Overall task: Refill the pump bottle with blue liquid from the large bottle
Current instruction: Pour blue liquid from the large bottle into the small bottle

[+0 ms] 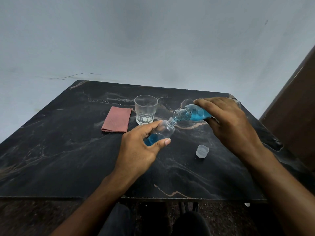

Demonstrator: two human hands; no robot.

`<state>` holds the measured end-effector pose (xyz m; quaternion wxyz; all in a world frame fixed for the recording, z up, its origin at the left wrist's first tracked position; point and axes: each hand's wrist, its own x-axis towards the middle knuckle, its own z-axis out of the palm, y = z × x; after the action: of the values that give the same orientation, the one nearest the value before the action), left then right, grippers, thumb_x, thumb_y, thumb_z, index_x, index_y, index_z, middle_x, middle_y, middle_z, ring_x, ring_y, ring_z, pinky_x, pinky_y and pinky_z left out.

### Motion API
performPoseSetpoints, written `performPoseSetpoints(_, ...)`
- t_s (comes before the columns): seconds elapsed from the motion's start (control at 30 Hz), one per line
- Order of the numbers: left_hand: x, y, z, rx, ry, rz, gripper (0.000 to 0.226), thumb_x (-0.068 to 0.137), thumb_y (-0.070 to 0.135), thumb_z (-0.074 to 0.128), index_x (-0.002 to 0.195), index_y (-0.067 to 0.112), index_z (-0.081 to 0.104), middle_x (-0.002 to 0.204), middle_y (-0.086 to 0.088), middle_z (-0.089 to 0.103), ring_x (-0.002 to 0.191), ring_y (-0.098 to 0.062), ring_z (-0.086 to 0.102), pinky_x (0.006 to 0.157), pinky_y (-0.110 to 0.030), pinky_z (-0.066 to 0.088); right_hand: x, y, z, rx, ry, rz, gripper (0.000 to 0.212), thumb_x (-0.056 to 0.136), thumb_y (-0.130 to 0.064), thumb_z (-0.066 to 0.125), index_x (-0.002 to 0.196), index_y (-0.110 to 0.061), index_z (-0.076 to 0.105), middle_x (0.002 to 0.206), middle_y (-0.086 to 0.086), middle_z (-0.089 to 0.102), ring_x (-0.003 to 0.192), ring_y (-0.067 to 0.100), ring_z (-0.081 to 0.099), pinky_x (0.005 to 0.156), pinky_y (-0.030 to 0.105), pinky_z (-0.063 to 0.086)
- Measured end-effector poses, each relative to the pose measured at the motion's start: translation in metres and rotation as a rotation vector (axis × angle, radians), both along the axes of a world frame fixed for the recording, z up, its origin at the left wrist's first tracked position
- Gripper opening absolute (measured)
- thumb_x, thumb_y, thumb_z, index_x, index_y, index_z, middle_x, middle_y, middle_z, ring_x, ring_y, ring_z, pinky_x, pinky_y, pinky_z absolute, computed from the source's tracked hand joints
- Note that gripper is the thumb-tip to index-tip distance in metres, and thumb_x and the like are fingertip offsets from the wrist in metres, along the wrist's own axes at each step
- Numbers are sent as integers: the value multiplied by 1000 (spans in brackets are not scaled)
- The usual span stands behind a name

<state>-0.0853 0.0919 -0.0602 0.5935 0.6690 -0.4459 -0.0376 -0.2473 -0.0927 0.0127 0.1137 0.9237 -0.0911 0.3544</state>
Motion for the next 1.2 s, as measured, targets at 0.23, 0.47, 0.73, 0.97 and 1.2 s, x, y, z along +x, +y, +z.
performPoseSetpoints(0.23,-1,0,-1,5,14,3,60,74,21,89,129,33,67,109,26,69,106,15,65,88,-3,48,-1,0,-1,5,1,-15,48,82,-3,75,129,-7,64,120,9,70,109,31,63,96,40,45)
performPoseSetpoints(0.47,-3,0,0,12,19,12,63,74,21,90,127,39,63,106,30,67,105,17,65,86,-1,47,-1,1,0,13,5,-14,48,82,-4,75,128,-7,64,120,9,70,109,30,63,95,39,45)
performPoseSetpoints(0.73,-2,-1,-2,21,20,8,62,74,21,90,129,38,65,110,25,70,106,13,66,87,-3,49,0,3,2,-8,15,-15,50,78,-2,78,127,-5,65,119,12,71,108,33,64,93,43,48)
performPoseSetpoints(0.97,-1,-1,-2,39,14,13,62,74,23,90,129,38,66,113,23,70,106,11,67,87,-4,49,0,3,2,-15,18,-22,51,78,-3,79,128,-6,65,120,12,70,109,33,64,94,42,48)
performPoseSetpoints(1.2,-2,-1,-2,34,14,14,63,74,24,90,127,43,64,116,20,72,106,8,68,88,-6,50,0,0,1,-9,19,-17,50,80,-2,77,128,-7,64,120,10,70,110,31,63,95,40,47)
